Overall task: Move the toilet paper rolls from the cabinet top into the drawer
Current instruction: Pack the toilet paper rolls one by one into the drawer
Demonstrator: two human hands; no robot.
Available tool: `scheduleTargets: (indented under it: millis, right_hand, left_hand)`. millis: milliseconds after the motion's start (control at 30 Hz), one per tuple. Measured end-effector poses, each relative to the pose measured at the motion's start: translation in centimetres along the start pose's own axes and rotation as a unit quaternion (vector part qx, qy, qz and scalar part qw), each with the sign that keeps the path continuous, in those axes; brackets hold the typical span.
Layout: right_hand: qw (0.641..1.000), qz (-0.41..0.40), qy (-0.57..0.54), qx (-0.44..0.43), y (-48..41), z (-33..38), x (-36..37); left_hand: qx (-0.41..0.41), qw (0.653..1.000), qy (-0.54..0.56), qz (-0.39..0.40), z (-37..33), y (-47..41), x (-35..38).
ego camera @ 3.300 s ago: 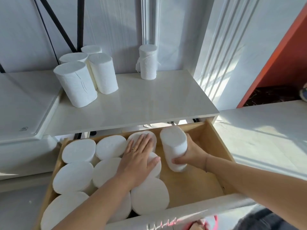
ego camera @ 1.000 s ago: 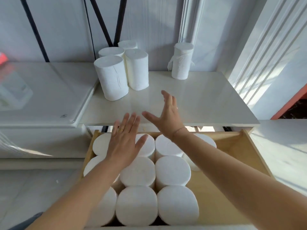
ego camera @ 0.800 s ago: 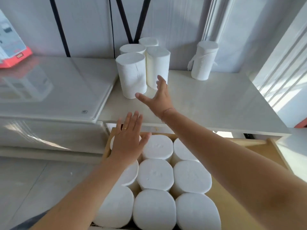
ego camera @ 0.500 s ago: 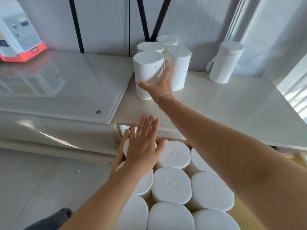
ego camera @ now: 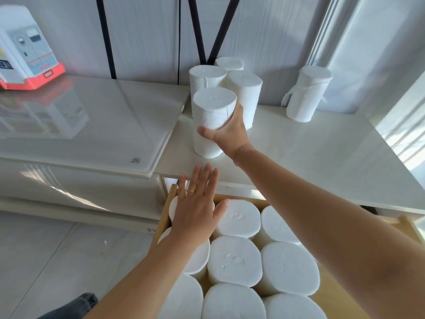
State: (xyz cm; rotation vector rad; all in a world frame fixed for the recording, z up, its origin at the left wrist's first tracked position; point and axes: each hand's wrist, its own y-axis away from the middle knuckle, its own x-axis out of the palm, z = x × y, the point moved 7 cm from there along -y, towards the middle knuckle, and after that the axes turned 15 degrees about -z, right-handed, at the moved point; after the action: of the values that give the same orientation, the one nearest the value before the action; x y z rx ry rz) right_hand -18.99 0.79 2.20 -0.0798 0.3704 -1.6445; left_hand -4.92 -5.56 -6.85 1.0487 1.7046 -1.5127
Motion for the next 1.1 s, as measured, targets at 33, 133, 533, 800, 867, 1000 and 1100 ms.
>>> scheduleTargets:
  millis: [33,133,533,800,867,1000,1100]
  right_hand:
    - [1.0,0.0,-0.003,-0.001,0.6,0.0,-1.1]
    - [1.0,0.003,-0.01,0.013,2.7,-0.4,-5.1]
    - [0.996,-0.008,0.045,0.076,12.4,-1.5,-27.7]
    - [0.992,-0.011,0.065,0.11,18.3,-5.1,-36.2]
    - [0.991,-0.008,0.086,0.106,18.4,-6.4,-36.5]
    - [0.988,0.014,0.118,0.099,17.4,-9.5,-36.4]
    - [0.971,0.007,0.194,0.141,16.6,-12.8,-36.5]
  left_hand:
    - [0.002,1.0,0.0,-0.001,0.0,0.0,0.0]
    - [0.007,1.0,0.003,-0.002,0.0,0.0,-0.2]
    - [0.098,0.985,0.119,0.082,-11.2,1.4,-1.1]
    - [0.18,0.96,0.133,0.168,-18.9,3.7,1.3]
    - [0.182,0.958,0.124,0.182,-19.1,4.0,2.0]
    - [0.179,0.962,0.113,0.173,-19.1,4.3,2.5]
    - [0.175,0.964,0.109,0.168,-19.0,4.4,2.6]
